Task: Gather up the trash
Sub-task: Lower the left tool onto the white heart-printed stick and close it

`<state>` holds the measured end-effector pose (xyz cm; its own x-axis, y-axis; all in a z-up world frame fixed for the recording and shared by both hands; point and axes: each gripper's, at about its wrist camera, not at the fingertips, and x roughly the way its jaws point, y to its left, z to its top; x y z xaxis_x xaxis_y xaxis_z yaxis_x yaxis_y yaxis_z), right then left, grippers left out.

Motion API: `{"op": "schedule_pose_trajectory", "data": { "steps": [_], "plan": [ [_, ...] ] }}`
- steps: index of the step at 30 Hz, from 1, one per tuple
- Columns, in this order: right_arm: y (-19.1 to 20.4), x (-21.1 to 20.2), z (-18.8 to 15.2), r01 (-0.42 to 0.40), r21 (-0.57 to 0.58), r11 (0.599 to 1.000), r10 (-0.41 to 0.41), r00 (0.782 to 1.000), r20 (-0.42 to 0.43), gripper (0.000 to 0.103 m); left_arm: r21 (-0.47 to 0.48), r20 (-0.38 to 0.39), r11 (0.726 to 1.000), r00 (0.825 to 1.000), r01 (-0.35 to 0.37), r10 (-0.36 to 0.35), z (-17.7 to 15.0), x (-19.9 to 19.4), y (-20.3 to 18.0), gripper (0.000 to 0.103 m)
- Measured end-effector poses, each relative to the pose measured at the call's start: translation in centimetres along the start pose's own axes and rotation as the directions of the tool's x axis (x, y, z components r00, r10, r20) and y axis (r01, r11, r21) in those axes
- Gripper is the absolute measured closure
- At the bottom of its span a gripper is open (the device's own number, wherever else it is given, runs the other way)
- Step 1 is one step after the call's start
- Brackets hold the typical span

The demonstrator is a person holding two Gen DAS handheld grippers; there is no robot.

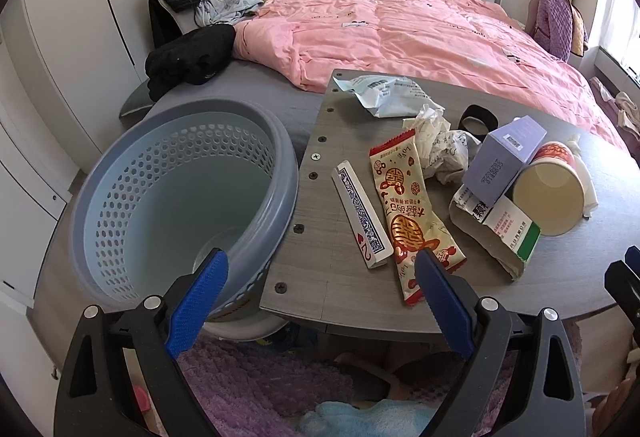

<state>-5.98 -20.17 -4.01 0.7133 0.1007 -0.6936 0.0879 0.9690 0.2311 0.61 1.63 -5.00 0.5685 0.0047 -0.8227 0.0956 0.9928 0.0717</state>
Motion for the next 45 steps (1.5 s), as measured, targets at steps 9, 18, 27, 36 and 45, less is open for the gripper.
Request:
{"op": "schedule_pose_trajectory", "data": {
  "steps": [9, 18, 27, 36, 45],
  "plan": [
    [-1.1, 1.1, -0.4, -0.044, 0.018, 0.999, 0.045, 0.999, -0.011, 0.006, -0.005, -0.024, 0.998, 0.998, -0.061, 0.06, 1.3, 2.6, -0.8, 0.013],
    [-1.8, 1.6, -0.6, -0.063, 0.039, 0.997, 0.064, 0.998, -0.011, 0.006, 0.01, -0.032, 0.996, 0.995, -0.093, 0.093, 2.6, 3.9, -1.3, 0.031],
    [-1.9, 1.7, -0.6, -0.067, 0.047, 0.997, 0.068, 0.998, -0.009, 0.006, 0.025, -0.026, 0.995, 0.995, -0.092, 0.093, 3.2, 4.6, -1.9, 0.049],
    [-1.9, 1.9, -0.5, -0.068, 0.047, 0.997, 0.069, 0.998, -0.008, 0.006, 0.029, -0.023, 0.996, 0.997, -0.079, 0.079, 3.4, 4.6, -2.3, 0.05],
    [-2.1, 2.0, -0.6, -0.074, 0.058, 0.996, 0.074, 0.997, -0.009, 0.006, 0.027, -0.055, 0.998, 0.997, -0.052, 0.054, 3.1, 5.5, -2.7, 0.05]
  ]
}}
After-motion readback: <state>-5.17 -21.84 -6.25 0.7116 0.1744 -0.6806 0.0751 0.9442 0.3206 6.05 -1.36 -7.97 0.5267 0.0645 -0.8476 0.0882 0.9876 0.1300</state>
